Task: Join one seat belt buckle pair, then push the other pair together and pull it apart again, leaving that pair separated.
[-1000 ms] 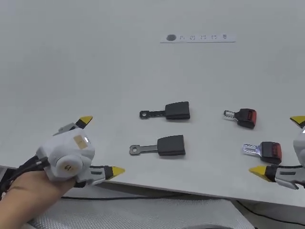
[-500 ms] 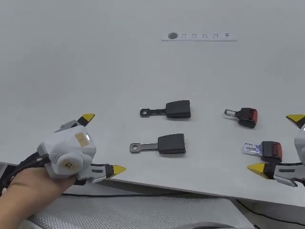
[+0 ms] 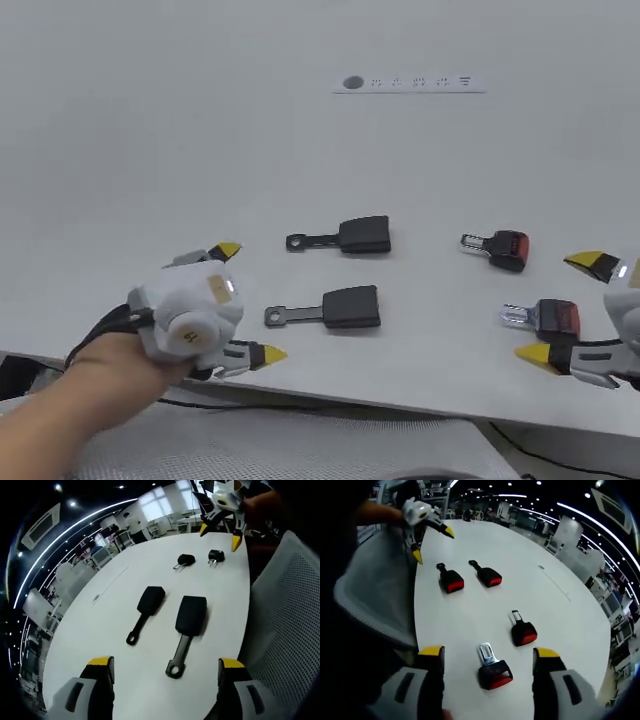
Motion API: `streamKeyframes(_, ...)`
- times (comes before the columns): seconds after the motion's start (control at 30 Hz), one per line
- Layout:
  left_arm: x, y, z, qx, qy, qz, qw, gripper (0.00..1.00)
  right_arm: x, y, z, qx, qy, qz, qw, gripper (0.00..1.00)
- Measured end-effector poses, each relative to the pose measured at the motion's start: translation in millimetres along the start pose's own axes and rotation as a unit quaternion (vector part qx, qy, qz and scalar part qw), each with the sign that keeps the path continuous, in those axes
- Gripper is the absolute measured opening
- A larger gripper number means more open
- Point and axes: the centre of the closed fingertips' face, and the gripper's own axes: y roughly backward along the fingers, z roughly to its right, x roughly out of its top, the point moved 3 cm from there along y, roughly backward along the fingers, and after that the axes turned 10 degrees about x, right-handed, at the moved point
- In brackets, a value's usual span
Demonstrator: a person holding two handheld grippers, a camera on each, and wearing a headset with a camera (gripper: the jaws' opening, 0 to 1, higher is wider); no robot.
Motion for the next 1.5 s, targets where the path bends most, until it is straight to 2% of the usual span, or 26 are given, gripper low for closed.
streamKeyframes(0.07, 10.1, -5.7, 9.3, -0.03, 0.005, 0.005, 0.9995, 0.81, -0.9, 0.5, -1.0, 0.013, 0.006, 0.003, 0.9999, 0.61)
streamKeyframes(0.1, 13.7, -8.5, 9.9, -0.032, 0.002, 0.007, 0.9995, 0.8, -2.7, 0.7, 0.7, 0.014, 0.01, 0.001, 0.9999, 0.6)
streamKeyframes(0.17, 22.4, -16.0, 18.3, -0.059, 0.009, 0.016, 0.9981, 0.77, -6.2, -0.2, 4.6, 0.015, 0.017, -0.004, 0.9997, 0.57)
streamKeyframes(0.27, 30.4, -30.3, 23.5, -0.071, -0.004, 0.018, 0.9973, 0.68, -12.2, -5.0, 8.3, 0.029, 0.011, -0.008, 0.9995, 0.5)
streamKeyframes(0.33, 34.6, -38.4, 28.9, -0.083, -0.009, 0.017, 0.9963, 0.59, -20.1, -9.7, 8.3, 0.038, 0.012, -0.026, 0.9989, 0.49)
streamKeyframes(0.47, 39.5, -50.6, 35.5, -0.094, -0.035, 0.011, 0.9949, 0.55, -28.4, -16.1, 7.4, 0.054, 0.017, -0.043, 0.9975, 0.46)
streamKeyframes(0.63, 42.8, -63.2, 35.8, -0.097, -0.049, -0.002, 0.9941, 0.46, -38.6, -18.6, 17.4, 0.058, 0.013, -0.058, 0.9966, 0.4)
streamKeyframes(0.73, 49.0, -65.2, 41.0, -0.117, -0.045, 0.005, 0.9921, 0.43, -47.3, -20.1, 18.9, 0.071, 0.007, -0.076, 0.9945, 0.38)
streamKeyframes(0.77, 51.1, -65.8, 42.4, -0.12, -0.053, 0.008, 0.9914, 0.42, -49.7, -20.9, 20.1, 0.073, 0.009, -0.08, 0.9941, 0.38)
streamKeyframes(0.83, 53.2, -67.9, 44.3, -0.122, -0.068, 0.01, 0.9901, 0.42, -54.6, -23.0, 25.1, 0.073, 0.007, -0.084, 0.9938, 0.38)
streamKeyframes(0.97, 54.6, -71.4, 47.4, -0.133, -0.08, 0.009, 0.9879, 0.39, -58.5, -25.7, 24.1, 0.084, 0.007, -0.092, 0.9922, 0.36)
streamKeyframes(1.07, 51.4, -73.6, 50.5, -0.14, -0.12, 0.003, 0.9828, 0.36, -59.5, -27.5, 25.2, 0.09, 0.01, -0.096, 0.9913, 0.36)
streamKeyframes(1.13, 50.4, -74.2, 52.4, -0.146, -0.129, 0.003, 0.9809, 0.36, -59.3, -28.7, 24.6, 0.092, 0.016, -0.101, 0.9905, 0.36)
streamKeyframes(1.2, 50.4, -74.2, 54.0, -0.151, -0.141, 0.008, 0.9785, 0.35, -63.5, -30.2, 24.1, 0.095, 0.037, -0.119, 0.9876, 0.35)
streamKeyframes(1.23, 50.4, -74.3, 54.2, -0.152, -0.145, 0.008, 0.9778, 0.35, -67.0, -31.0, 23.1, 0.098, 0.055, -0.135, 0.9844, 0.35)
streamKeyframes(1.4, 49.6, -74.4, 54.5, -0.163, -0.158, 0.014, 0.9739, 0.34, -65.5, -32.0, 24.5, 0.112, 0.048, -0.134, 0.9835, 0.34)
streamKeyframes(1.5, 49.4, -74.6, 55.6, -0.171, -0.171, 0.019, 0.9701, 0.34, -66.5, -32.9, 25.8, 0.127, 0.033, -0.119, 0.9842, 0.34)
